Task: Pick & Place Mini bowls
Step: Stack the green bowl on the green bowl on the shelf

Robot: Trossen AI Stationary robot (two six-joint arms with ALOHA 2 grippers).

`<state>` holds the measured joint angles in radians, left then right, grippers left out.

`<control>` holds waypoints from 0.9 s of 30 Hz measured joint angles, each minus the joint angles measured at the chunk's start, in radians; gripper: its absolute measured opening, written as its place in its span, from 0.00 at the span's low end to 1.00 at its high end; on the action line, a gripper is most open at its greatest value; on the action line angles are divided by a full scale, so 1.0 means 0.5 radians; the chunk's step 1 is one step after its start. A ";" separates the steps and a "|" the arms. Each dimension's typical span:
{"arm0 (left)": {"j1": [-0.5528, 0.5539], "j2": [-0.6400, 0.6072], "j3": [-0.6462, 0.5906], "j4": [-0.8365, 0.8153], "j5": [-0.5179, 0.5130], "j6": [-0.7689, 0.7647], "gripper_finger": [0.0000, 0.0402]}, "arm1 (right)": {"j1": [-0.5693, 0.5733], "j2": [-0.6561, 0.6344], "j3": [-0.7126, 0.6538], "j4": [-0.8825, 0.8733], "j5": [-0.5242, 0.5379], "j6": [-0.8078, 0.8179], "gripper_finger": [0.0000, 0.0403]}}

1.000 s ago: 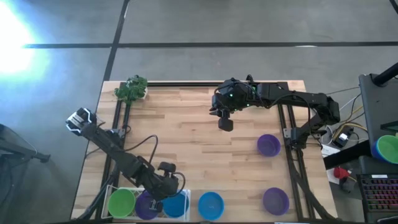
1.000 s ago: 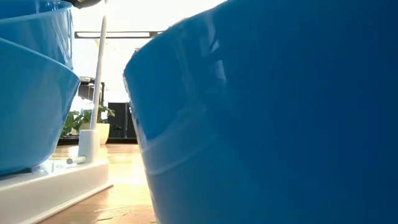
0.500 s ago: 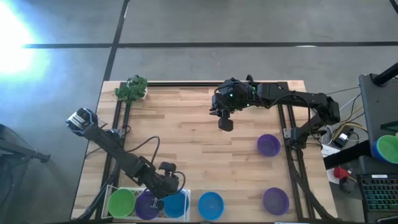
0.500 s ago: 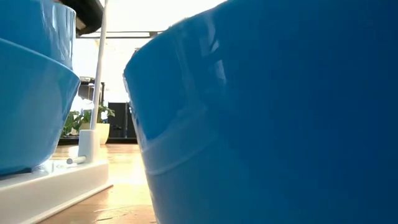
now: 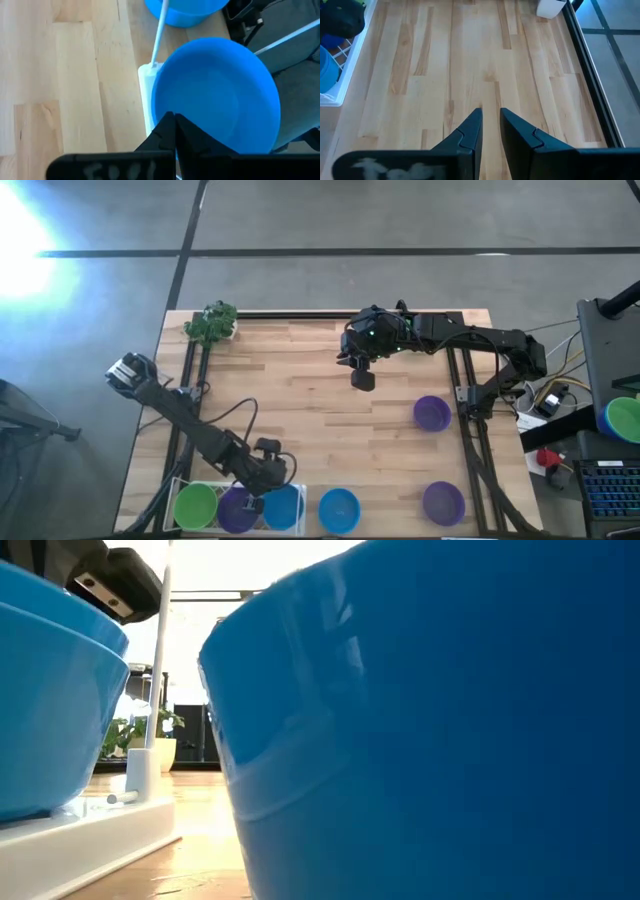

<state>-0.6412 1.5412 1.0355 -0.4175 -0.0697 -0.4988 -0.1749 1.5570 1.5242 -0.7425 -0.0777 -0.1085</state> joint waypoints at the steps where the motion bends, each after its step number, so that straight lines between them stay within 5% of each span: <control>1: -0.001 -0.009 0.000 0.001 -0.011 0.000 0.00 | 0.000 0.000 0.000 0.000 0.000 0.000 0.15; 27: 0.009 -0.051 -0.084 0.115 -0.281 0.160 0.00 | 0.000 0.000 -0.001 0.000 -0.001 0.008 0.15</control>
<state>-0.6365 1.5157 0.9936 -0.3599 -0.2104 -0.4189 -0.1750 1.5570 1.5239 -0.7425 -0.0780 -0.1047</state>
